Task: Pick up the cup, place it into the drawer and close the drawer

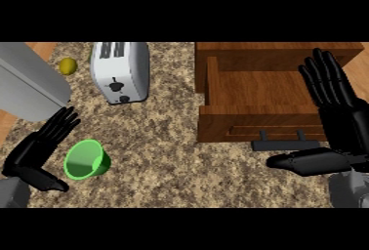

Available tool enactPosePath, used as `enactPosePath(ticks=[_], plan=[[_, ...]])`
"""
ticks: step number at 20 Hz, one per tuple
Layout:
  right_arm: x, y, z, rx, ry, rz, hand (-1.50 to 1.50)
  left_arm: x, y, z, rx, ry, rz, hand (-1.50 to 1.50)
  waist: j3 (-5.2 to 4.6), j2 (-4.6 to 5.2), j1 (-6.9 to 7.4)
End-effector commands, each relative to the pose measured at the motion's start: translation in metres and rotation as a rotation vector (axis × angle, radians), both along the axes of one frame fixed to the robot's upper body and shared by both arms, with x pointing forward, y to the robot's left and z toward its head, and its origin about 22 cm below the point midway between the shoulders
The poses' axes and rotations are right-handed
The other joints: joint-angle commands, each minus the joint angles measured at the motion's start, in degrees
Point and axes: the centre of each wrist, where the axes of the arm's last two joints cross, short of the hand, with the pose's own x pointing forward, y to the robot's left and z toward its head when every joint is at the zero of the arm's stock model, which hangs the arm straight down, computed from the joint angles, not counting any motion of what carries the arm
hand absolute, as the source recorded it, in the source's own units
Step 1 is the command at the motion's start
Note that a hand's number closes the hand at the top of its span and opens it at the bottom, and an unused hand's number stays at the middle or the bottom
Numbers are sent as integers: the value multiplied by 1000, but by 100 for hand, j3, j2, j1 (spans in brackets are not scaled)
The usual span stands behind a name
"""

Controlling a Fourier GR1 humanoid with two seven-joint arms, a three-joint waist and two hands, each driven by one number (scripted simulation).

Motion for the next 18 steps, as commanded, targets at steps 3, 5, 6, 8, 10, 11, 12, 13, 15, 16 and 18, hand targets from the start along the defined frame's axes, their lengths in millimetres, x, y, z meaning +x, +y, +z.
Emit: enactPosePath(ticks=[3, 5, 6, 8, 10, 11, 12, 13, 15, 16, 18], plan=[[3, -11, 9, 2, -20, -5, -150, -10, 13, -37, -10, -9, -20, -150, -6, 14, -41], [1, -8, 20, -8, 0, 8, -150, -19, 9, -52, -13, 4, -9, -150, -11, 18, -64], [1, -16, 11, -31, -6, 0, -150, -13, 11, -46, -14, -4, -17, -150, -4, 7, -28], [11, -5, 17, -11, 2, 17, -150, -6, 7, -51, 2, -16, 8, -150, -12, 30, -66], [3, -5, 8, 3, 0, 12, -150, -16, 22, -52, 19, -19, 22, -150, -16, 33, -108], [7, 4, 3, -1, -7, 14, -150, -10, -11, -68, 30, -23, 11, -150, -16, 38, -98], [11, -5, 20, -26, -14, 14, -150, -4, 8, -54, -2, -25, 14, -150, -16, 34, -90], [12, -10, 25, -5, -14, 14, -150, -18, 13, -62, 9, -16, 21, -150, -19, 38, -98], [6, 1, 4, 7, 1, 31, -150, -21, 0, -73, 8, -34, 28, -150, -21, 48, -112], [2, -8, 17, 8, 13, 13, -150, -15, -14, -77, -3, -35, 22, -150, -20, 32, -137], [3, -10, 16, -2, -7, 6, -150, -22, 7, -72, -25, -37, 34, -150, -25, 43, -129]])
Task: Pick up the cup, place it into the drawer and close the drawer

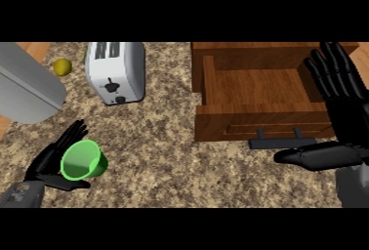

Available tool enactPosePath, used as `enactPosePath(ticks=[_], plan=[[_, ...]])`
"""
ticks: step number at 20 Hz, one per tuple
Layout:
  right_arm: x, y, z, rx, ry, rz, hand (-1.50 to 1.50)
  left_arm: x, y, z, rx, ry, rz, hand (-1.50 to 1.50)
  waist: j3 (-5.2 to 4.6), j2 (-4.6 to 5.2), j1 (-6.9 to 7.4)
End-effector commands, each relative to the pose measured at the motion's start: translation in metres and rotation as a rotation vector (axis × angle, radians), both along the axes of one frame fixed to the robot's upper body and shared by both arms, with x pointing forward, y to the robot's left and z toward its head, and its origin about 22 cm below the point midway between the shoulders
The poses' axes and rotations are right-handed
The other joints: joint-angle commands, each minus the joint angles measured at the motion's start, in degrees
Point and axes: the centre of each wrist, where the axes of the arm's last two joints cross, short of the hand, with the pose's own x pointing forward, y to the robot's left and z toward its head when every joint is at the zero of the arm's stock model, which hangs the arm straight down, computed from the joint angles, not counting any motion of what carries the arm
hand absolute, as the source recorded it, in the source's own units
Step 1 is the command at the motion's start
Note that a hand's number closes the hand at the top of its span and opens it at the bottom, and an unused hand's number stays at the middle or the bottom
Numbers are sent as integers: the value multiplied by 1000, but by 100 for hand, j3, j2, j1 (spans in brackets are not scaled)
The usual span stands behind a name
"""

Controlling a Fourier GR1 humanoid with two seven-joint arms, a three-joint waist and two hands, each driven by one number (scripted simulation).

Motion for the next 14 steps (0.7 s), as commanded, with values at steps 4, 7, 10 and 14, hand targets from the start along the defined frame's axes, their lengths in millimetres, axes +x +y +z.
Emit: enactPosePath(ticks=[4, 7, 10, 14], plan=[[9, -1, -2, -3, -3, 4, -150, 5, -13, -9, -147, -91, -84, -150, -3, 18, 16], [-1, 1, -9, -2, 11, 25, -150, -3, -25, -21, -155, -86, -88, -150, -7, 19, -34], [-3, 7, 4, -6, -2, 20, -150, -9, -25, -26, -163, -99, -91, -150, -14, 12, -49], [7, -7, 5, -12, -9, 8, -150, -2, -33, -26, -164, -94, -118, -150, -8, 26, -20]])
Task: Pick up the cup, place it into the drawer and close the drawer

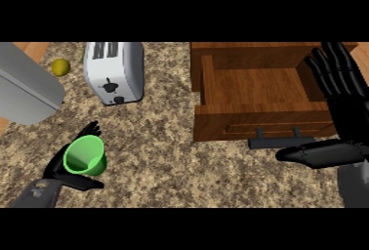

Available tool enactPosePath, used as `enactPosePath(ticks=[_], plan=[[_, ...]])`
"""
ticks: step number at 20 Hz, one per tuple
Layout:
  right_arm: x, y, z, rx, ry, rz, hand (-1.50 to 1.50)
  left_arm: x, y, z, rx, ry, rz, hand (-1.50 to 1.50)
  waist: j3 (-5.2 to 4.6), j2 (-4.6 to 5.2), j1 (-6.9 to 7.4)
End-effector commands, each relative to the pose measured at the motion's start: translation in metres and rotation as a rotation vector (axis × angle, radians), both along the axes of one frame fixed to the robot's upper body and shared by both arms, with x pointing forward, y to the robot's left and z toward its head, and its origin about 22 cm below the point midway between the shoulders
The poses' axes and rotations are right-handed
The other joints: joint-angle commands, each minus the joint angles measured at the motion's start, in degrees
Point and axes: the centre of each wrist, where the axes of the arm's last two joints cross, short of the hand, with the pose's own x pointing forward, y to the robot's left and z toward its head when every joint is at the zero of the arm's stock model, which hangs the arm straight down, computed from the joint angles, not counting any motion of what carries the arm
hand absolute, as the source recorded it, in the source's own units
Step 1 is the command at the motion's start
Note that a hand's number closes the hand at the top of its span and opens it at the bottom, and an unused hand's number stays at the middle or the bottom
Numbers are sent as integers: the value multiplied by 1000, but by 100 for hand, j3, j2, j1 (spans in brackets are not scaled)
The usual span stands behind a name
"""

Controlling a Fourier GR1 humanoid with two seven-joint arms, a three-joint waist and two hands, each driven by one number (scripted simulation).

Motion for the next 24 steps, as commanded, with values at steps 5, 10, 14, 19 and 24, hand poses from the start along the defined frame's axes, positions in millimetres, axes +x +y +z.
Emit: enactPosePath(ticks=[5, 10, 14, 19, 24], plan=[[0, 1, 4, -10, 4, -1, -150, 10, -10, 0, -192, -58, -118, -150, -6, 10, -42], [1, -5, 0, -2, 14, 0, -150, 13, -37, -8, -330, -20, -203, 150, -4, 12, -33], [7, 1, 0, -13, 14, -32, -150, 21, -32, 3, -229, -245, -117, 150, -3, 5, 67], [11, -3, 2, -15, 28, -22, -150, 30, -49, 4, -107, -406, 80, 150, 1, 17, 61], [4, -10, 8, -18, 18, -33, -150, 23, -71, -9, -62, -404, 585, 150, 12, -37, 160]])
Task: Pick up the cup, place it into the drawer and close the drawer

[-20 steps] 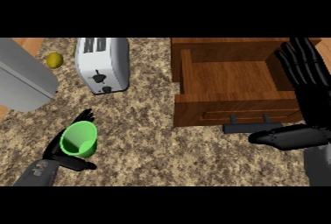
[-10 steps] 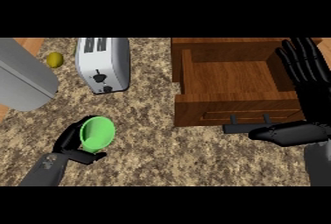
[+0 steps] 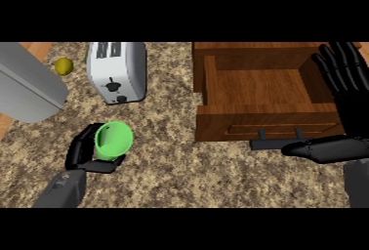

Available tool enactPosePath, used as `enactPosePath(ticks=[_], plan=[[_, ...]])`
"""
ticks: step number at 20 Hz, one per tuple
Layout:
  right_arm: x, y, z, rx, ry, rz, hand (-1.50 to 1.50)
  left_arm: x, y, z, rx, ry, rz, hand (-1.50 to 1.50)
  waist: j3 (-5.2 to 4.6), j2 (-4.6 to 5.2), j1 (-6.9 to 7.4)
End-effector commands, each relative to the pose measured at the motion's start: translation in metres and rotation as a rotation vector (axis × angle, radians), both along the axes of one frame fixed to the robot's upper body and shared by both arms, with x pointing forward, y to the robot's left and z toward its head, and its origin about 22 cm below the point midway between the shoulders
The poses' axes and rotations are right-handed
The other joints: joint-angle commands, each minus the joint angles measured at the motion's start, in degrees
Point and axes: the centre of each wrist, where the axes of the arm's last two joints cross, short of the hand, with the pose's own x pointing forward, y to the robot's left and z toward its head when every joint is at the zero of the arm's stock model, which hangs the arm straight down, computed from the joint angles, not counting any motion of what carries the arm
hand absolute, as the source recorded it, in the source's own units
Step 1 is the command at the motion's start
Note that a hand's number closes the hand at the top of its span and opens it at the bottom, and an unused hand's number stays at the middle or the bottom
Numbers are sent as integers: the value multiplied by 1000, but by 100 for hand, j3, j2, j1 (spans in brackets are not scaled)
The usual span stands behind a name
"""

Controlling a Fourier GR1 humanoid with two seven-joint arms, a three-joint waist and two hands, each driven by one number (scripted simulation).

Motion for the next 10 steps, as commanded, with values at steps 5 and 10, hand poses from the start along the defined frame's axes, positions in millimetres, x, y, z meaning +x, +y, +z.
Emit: enactPosePath(ticks=[5, 10], plan=[[-1, -16, 2, -5, 7, -2, -150, 39, -35, 23, -218, -271, 123, 150, 14, -26, 11], [-11, -6, -9, -17, 14, -15, -150, 73, -51, 59, -173, -255, -49, 150, 28, -67, 80]])
